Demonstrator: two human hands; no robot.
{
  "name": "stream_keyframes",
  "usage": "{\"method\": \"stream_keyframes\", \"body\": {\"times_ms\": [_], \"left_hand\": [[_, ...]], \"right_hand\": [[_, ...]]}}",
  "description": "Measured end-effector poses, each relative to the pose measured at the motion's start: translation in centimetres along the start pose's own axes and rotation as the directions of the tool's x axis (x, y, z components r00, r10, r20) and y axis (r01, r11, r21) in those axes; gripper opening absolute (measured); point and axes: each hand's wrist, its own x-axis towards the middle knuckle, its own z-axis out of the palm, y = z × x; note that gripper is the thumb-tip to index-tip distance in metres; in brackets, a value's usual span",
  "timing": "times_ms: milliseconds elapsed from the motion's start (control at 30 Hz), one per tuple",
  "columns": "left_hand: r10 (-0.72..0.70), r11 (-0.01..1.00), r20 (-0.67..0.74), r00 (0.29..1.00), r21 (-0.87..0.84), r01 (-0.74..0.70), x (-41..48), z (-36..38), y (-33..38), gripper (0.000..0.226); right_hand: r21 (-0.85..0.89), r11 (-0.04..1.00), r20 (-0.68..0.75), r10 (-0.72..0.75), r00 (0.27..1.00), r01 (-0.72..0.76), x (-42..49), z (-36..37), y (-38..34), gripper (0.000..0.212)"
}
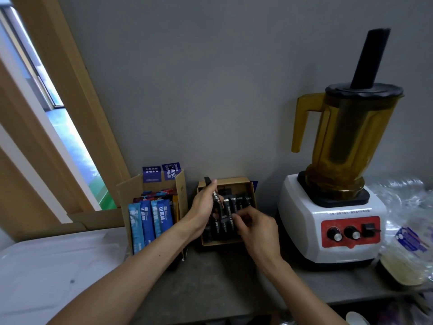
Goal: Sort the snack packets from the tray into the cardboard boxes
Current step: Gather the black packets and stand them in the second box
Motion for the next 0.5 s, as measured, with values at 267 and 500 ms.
{"method": "stream_keyframes", "body": {"times_ms": [267,500], "left_hand": [[0.128,0.988,0.077,0.989,0.075,-0.134,-0.2,0.4,0.0,0.030],[0.223,0.975,-0.021,0.975,-0.014,-0.223,0.2,-0.7,0.8,0.026]], "right_hand": [[0.491,0.862,0.090,0.097,0.991,-0.129,-0.2,-0.7,-2.1,0.019],[0.620,0.762,0.091,0.164,0.982,-0.185,-0.9,-0.5,-0.9,0.025]]}}
